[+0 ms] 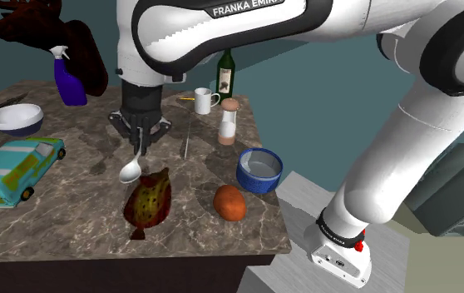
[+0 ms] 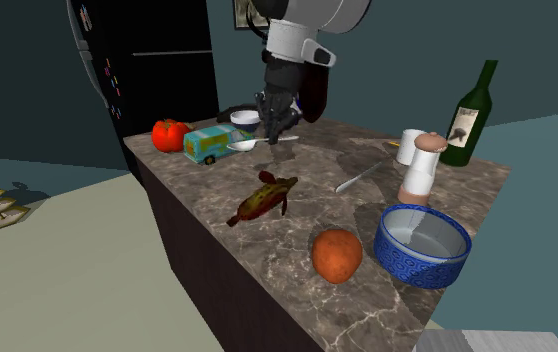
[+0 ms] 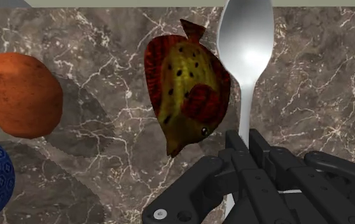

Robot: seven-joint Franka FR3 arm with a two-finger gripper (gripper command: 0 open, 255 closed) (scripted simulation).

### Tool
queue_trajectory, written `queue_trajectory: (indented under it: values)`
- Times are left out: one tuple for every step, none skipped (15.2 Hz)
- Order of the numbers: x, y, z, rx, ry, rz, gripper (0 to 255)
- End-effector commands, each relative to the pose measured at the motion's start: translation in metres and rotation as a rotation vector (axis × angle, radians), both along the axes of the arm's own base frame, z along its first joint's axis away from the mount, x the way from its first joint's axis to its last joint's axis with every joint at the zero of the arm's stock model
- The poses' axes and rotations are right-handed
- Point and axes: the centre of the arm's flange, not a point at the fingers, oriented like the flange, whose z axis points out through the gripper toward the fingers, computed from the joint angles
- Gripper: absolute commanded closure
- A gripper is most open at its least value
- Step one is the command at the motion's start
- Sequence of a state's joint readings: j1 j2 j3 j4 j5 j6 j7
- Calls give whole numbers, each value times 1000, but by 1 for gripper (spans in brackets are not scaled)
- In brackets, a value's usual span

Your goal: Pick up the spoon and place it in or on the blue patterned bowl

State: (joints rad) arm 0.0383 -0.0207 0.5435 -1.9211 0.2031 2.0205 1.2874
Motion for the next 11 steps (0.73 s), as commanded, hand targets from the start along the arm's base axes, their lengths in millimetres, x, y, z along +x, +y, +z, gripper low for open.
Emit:
queue_trajectory:
  values:
    - [-14, -24, -1, 1, 0, 1, 255]
    - [-21, -35, 0, 1, 0, 1, 255]
    - [-28, -46, 0, 1, 0, 1, 255]
    - [-35, -57, 0, 1, 0, 1, 255]
    - [-42, -68, 1, 1, 0, 1, 255]
    - [-50, -79, 1, 1, 0, 1, 255]
    - [-57, -90, 1, 1, 0, 1, 255]
    - [-64, -101, 2, 1, 0, 1, 255]
    - [-71, -112, 2, 1, 0, 1, 255]
    - [-78, -123, 3, 1, 0, 1, 255]
    - [-85, -134, 3, 1, 0, 1, 255]
